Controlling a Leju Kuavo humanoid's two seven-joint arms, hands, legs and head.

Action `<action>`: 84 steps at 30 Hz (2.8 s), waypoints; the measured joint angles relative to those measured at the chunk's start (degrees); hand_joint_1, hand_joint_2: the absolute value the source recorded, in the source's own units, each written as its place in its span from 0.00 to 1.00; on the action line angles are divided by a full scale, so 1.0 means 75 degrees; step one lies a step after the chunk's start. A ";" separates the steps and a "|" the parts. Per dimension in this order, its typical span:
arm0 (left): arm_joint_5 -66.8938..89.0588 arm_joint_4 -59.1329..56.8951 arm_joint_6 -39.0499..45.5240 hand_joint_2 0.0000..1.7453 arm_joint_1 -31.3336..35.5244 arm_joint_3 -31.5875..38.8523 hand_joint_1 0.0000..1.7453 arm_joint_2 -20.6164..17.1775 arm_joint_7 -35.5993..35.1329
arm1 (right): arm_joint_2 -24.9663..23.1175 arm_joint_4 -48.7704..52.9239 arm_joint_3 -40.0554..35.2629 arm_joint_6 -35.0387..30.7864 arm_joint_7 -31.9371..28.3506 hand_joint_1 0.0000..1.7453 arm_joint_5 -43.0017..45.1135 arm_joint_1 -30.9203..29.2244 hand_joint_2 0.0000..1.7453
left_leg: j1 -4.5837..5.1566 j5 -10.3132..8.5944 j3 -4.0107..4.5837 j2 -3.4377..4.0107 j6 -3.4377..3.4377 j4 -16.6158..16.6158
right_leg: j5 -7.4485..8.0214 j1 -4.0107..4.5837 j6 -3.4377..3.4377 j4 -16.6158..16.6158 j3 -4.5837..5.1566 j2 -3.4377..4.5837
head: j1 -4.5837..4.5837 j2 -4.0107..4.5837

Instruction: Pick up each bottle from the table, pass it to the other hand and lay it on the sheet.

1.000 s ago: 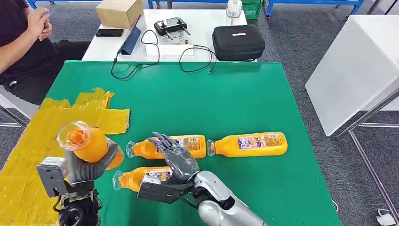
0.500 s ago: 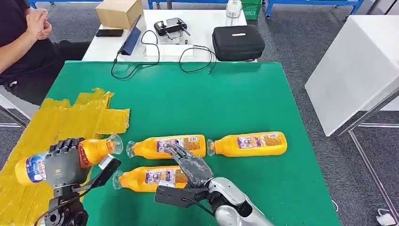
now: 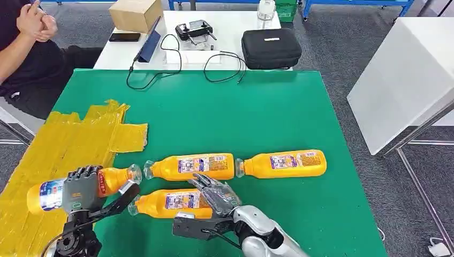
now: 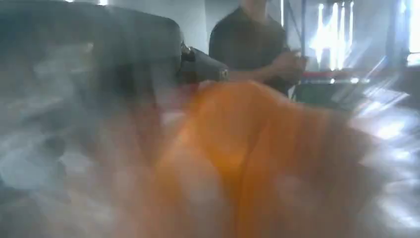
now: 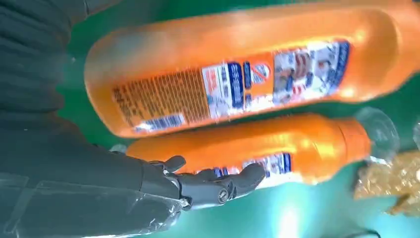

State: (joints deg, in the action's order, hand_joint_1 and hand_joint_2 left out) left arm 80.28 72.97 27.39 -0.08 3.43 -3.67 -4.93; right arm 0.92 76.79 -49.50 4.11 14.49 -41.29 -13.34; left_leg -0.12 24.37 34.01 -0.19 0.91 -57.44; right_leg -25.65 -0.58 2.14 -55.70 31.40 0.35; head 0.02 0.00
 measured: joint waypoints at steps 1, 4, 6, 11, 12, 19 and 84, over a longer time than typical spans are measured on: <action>0.0006 -0.0108 -0.0055 0.00 0.0041 -0.0003 0.00 -0.0012 -0.0067 | -0.0015 -0.0058 -0.0041 0.0026 0.0055 0.00 -0.0044 -0.0012 1.00 | 0.0000 0.0000 0.0000 -0.0001 0.0000 0.0000 | 0.0000 0.0000 0.0000 0.0000 -0.0001 0.0000 | -0.0003 0.0000; -0.0011 -0.0310 -0.0152 0.00 0.0133 -0.0009 0.00 -0.0026 -0.0161 | -0.0056 -0.0240 -0.0111 0.0102 0.0143 0.00 -0.0146 -0.0047 0.00 | 0.0001 0.0000 0.0001 -0.0003 0.0000 0.0000 | 0.0000 0.0000 0.0000 -0.0001 -0.0002 -0.0001 | -0.0006 0.0000; -0.0061 -0.0418 -0.0228 0.00 0.0211 -0.0009 0.00 -0.0026 -0.0184 | -0.0123 -0.0388 -0.0152 0.0140 0.0183 0.00 -0.0198 -0.0086 0.00 | 0.0001 0.0000 0.0001 -0.0003 0.0000 0.0000 | 0.0000 0.0000 0.0000 -0.0001 -0.0002 0.0000 | -0.0006 0.0000; -0.0163 -0.0587 -0.0315 0.00 0.0362 -0.0052 0.00 -0.0023 -0.0184 | -0.0373 -0.0816 -0.0210 0.0149 0.0218 0.00 -0.0347 -0.0210 0.00 | 0.0002 0.0000 0.0000 -0.0003 0.0000 -0.0001 | 0.0000 0.0000 0.0000 0.0000 -0.0001 -0.0001 | -0.0003 0.0000; -0.0166 -0.0601 -0.0315 0.00 0.0367 -0.0055 0.00 -0.0023 -0.0187 | -0.0402 -0.0868 -0.0213 0.0149 0.0224 0.00 -0.0350 -0.0226 0.00 | 0.0001 0.0000 0.0000 -0.0002 0.0000 -0.0001 | 0.0000 0.0000 0.0000 0.0000 -0.0001 0.0000 | -0.0006 0.0000; -0.0394 -0.0700 -0.0391 0.00 0.0434 -0.0088 0.00 -0.0023 -0.0149 | -0.0656 -0.1271 -0.0245 0.0146 0.0312 0.00 -0.0659 -0.0363 1.00 | 0.0001 0.0000 -0.0001 -0.0001 0.0000 0.0000 | 0.0000 0.0000 0.0000 -0.0001 0.0000 0.0000 | -0.0003 0.0000; -1.4545 0.2607 -0.6342 1.00 -0.1189 -0.0822 0.00 0.1527 0.2060 | -0.0787 -0.0329 0.1384 -0.2261 -0.2061 1.00 0.1731 -0.0115 1.00 | -0.0002 0.0001 -0.0002 0.0020 -0.0003 0.0000 | 0.0015 0.0007 -0.0023 0.0001 0.0003 0.0018 | -0.0003 0.0000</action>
State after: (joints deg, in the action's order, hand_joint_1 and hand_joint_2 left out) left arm -28.81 92.52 -20.17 -9.00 -2.73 7.78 10.51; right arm -4.98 74.32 -39.12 -12.85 -0.96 -28.30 -14.20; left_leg -0.13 24.38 34.00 -0.04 0.89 -57.44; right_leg -25.53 -0.54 1.97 -55.69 31.42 0.48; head 0.00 0.00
